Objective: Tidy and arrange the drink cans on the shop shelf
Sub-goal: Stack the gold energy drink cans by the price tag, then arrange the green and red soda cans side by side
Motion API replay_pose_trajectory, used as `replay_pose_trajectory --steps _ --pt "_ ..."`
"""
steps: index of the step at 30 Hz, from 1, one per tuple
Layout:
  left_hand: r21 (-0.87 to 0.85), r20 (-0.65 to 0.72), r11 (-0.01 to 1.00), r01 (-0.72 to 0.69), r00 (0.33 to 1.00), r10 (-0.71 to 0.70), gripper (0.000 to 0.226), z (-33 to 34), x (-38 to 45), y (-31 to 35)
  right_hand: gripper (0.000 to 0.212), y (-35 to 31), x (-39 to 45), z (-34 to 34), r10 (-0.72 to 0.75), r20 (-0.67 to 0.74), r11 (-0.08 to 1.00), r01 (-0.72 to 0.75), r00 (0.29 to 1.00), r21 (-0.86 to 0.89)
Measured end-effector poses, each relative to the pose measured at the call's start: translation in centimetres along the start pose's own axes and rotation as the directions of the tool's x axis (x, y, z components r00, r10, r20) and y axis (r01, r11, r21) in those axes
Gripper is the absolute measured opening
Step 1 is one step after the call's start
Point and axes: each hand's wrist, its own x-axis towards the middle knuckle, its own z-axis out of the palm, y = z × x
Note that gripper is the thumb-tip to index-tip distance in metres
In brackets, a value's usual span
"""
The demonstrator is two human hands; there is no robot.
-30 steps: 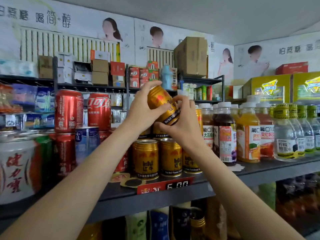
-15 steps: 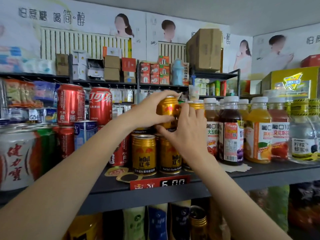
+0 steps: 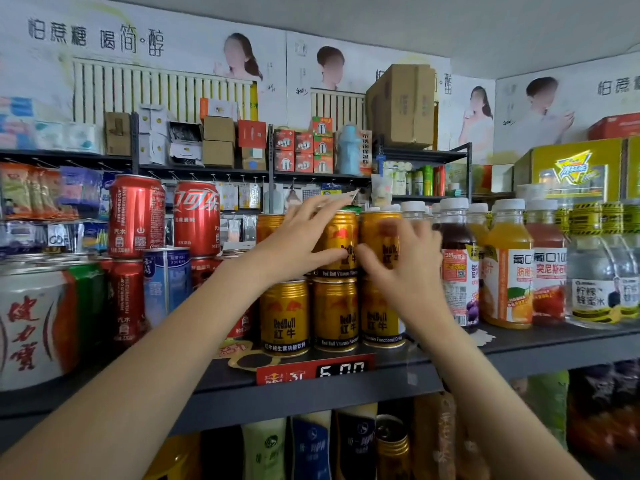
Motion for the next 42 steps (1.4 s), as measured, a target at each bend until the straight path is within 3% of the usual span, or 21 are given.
replay_pose_trajectory --steps 2,4,7,9,13,25,34,36,38,40,42 --pt "-0.115 -0.120 0.988 0.107 0.985 -0.121 0.067 0.6 -0.8 0.3 0.035 1.7 0.6 -0.9 0.113 -0.052 0.991 -0.109 0.992 0.072" --pt "-0.150 -0.225 0.966 0.208 0.945 -0.239 0.067 1.4 -1.7 0.6 0.031 2.8 0.5 -1.5 0.219 0.004 0.956 -0.215 0.976 0.201" --pt "-0.036 -0.263 0.944 0.329 0.908 -0.327 0.077 2.5 -2.7 1.2 0.045 3.2 -0.8 -1.3 0.311 0.239 0.817 -0.388 0.920 0.427" --pt "0.066 -0.238 0.922 0.383 0.903 -0.358 0.088 3.1 -2.9 1.7 0.051 3.2 -1.6 -0.5 0.316 0.292 0.769 -0.424 0.902 0.478" --pt "0.148 -0.189 0.880 0.450 0.887 -0.422 0.096 3.9 -2.7 1.4 0.056 3.2 -2.1 0.6 0.337 0.239 0.769 -0.412 0.911 0.488" --pt "0.095 -0.023 0.901 0.424 0.905 -0.424 0.062 3.5 -2.4 0.8 0.054 2.9 -2.1 0.5 0.285 0.217 0.845 -0.352 0.934 0.403" --pt "0.137 0.165 0.904 0.404 0.891 -0.423 0.050 2.8 -2.2 0.4 0.048 1.9 -2.4 0.3 0.270 0.253 0.873 -0.347 0.929 0.342" --pt "0.123 0.091 0.898 0.423 0.896 -0.435 0.056 2.7 -2.6 0.7 0.055 1.9 -2.7 0.3 0.268 0.178 0.921 -0.306 0.947 0.240" --pt "0.057 -0.076 0.909 0.413 0.909 -0.409 0.059 2.4 -3.7 1.4 0.053 1.1 -2.7 0.0 0.209 -0.004 0.967 -0.206 0.978 0.153" --pt "-0.012 -0.248 0.947 0.320 0.917 -0.313 0.051 2.0 -5.5 1.9 0.042 -1.0 -2.6 -0.5 0.094 -0.134 0.983 -0.070 0.987 0.172" --pt "-0.009 -0.382 0.977 0.211 0.903 -0.199 0.040 1.2 -7.7 2.0 0.036 -3.6 -2.6 -0.3 -0.011 -0.158 0.979 0.043 0.987 0.198"
